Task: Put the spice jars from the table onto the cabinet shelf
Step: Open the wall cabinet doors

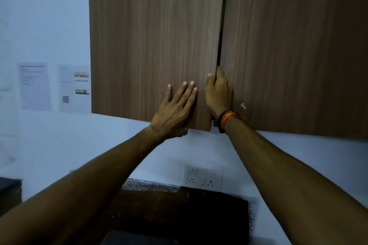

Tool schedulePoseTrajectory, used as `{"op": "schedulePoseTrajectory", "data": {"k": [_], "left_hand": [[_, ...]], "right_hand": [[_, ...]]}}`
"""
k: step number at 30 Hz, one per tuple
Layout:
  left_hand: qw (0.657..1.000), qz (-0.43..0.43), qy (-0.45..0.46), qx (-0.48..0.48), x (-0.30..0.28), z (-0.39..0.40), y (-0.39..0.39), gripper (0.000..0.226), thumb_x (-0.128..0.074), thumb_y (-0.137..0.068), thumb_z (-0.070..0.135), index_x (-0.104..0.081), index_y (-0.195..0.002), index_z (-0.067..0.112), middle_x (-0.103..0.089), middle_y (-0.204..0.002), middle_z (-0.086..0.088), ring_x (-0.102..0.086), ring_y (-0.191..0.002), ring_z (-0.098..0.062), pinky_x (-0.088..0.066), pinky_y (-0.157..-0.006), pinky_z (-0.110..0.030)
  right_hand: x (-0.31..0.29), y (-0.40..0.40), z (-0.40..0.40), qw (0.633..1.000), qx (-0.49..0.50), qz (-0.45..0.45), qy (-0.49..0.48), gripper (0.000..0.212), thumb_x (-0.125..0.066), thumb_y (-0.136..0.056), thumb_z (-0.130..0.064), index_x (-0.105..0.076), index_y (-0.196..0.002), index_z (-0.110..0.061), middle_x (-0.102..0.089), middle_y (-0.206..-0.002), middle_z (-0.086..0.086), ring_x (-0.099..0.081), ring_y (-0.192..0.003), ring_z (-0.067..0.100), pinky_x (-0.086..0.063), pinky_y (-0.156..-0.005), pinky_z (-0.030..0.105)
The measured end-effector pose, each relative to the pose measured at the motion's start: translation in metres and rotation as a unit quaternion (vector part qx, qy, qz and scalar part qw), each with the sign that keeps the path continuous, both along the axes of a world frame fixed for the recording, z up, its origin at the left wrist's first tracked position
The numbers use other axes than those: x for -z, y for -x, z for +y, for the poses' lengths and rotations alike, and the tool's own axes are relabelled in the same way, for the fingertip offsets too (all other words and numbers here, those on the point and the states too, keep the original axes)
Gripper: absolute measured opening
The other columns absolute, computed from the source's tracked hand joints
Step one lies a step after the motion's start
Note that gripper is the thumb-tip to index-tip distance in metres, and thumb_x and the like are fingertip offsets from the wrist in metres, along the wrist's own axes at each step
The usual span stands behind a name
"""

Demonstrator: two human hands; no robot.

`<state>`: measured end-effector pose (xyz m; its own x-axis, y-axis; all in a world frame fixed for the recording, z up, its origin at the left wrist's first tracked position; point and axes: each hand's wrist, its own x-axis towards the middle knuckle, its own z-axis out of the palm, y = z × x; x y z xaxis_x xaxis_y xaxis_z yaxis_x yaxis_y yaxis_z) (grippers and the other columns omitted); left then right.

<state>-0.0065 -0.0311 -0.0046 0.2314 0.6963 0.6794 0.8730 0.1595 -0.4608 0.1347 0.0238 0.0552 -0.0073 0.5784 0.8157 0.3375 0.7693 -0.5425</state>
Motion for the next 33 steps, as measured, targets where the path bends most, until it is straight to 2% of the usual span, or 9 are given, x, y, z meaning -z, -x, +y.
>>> {"op": "schedulePoseTrajectory", "data": {"k": [2,4,9,16,19,23,25,28,33], "left_hand": [[1.0,-0.016,-0.003,0.022,0.002,-0.011,-0.002,0.132,-0.074,-0.072,0.057,0.016,-0.153,0.006,0.021,-0.161,-0.017,0.02,-0.149,-0.034,-0.006,-0.119,-0.065],[0.996,-0.048,-0.016,0.076,0.006,-0.024,-0.005,0.126,-0.067,-0.073,0.064,0.006,-0.156,0.003,0.014,-0.164,-0.017,0.015,-0.152,-0.034,-0.006,-0.118,-0.066],[0.959,-0.184,-0.09,0.198,0.019,-0.064,-0.022,0.121,-0.047,-0.074,0.082,-0.01,-0.158,0.002,0.001,-0.167,-0.012,0.006,-0.155,-0.026,-0.009,-0.119,-0.066],[0.899,-0.294,-0.177,0.27,0.032,-0.127,-0.034,0.101,-0.072,-0.076,0.042,-0.022,-0.155,0.005,-0.013,-0.167,-0.008,-0.013,-0.154,-0.022,-0.028,-0.117,-0.061],[0.901,-0.283,-0.174,0.279,0.035,-0.16,-0.029,0.098,-0.075,-0.078,0.032,-0.021,-0.156,0.006,-0.019,-0.165,-0.006,-0.021,-0.152,-0.019,-0.037,-0.116,-0.05],[0.913,-0.269,-0.177,0.251,0.033,-0.203,-0.023,0.096,-0.074,-0.076,0.027,-0.024,-0.157,0.014,-0.021,-0.165,-0.002,-0.027,-0.149,-0.011,-0.037,-0.11,-0.016],[0.914,-0.266,-0.179,0.248,0.032,-0.224,-0.017,0.096,-0.073,-0.073,0.021,-0.025,-0.156,0.012,-0.023,-0.164,-0.003,-0.028,-0.149,-0.014,-0.04,-0.111,-0.022],[0.913,-0.256,-0.194,0.252,0.034,-0.255,-0.006,0.096,-0.07,-0.07,0.008,-0.025,-0.155,0.004,-0.028,-0.163,-0.007,-0.031,-0.149,-0.023,-0.046,-0.109,-0.046],[0.917,-0.215,-0.282,0.182,0.044,-0.304,0.019,0.081,-0.066,-0.073,0.003,-0.038,-0.148,-0.004,-0.042,-0.154,-0.013,-0.041,-0.144,-0.024,-0.046,-0.11,-0.043]], "right_hand": [[0.001,0.003,-0.009,0.998,0.004,0.058,-0.023,0.038,-0.035,-0.107,-0.03,-0.055,-0.13,-0.008,-0.065,-0.096,0.008,-0.06,-0.083,0.018,-0.046,-0.067,0.028],[0.005,0.005,-0.02,0.995,0.022,0.093,-0.043,0.032,-0.038,-0.106,-0.03,-0.059,-0.119,-0.01,-0.06,-0.084,0.0,-0.053,-0.07,0.008,-0.034,-0.057,0.018],[0.009,0.003,-0.062,0.985,-0.037,0.136,-0.1,0.021,-0.048,-0.103,-0.03,-0.059,-0.103,-0.012,-0.059,-0.077,-0.007,-0.053,-0.064,0.003,-0.037,-0.057,0.014],[0.002,0.003,-0.117,0.954,-0.211,0.135,-0.162,0.019,-0.06,-0.098,-0.027,-0.057,-0.093,-0.009,-0.054,-0.072,-0.014,-0.056,-0.067,-0.003,-0.047,-0.062,0.014],[-0.002,0.012,-0.135,0.939,-0.268,0.134,-0.167,0.022,-0.057,-0.099,-0.025,-0.056,-0.092,-0.005,-0.054,-0.075,-0.012,-0.055,-0.069,-0.002,-0.046,-0.064,0.016],[0.002,0.03,-0.159,0.918,-0.333,0.136,-0.168,0.015,-0.053,-0.101,-0.023,-0.054,-0.092,-0.011,-0.056,-0.078,-0.007,-0.057,-0.074,0.007,-0.049,-0.066,0.027],[0.006,0.039,-0.17,0.905,-0.372,0.12,-0.165,0.014,-0.053,-0.101,-0.026,-0.056,-0.096,-0.013,-0.062,-0.084,-0.004,-0.063,-0.08,0.013,-0.056,-0.071,0.038],[0.006,0.057,-0.191,0.881,-0.441,0.095,-0.143,0.028,-0.054,-0.101,-0.034,-0.061,-0.119,-0.013,-0.069,-0.11,-0.009,-0.066,-0.103,0.003,-0.057,-0.085,0.028],[0.006,0.102,-0.226,0.851,-0.51,-0.009,-0.122,0.056,-0.042,-0.102,-0.046,-0.03,-0.154,-0.029,-0.035,-0.158,-0.01,-0.034,-0.143,0.004,-0.034,-0.118,0.04]]}}
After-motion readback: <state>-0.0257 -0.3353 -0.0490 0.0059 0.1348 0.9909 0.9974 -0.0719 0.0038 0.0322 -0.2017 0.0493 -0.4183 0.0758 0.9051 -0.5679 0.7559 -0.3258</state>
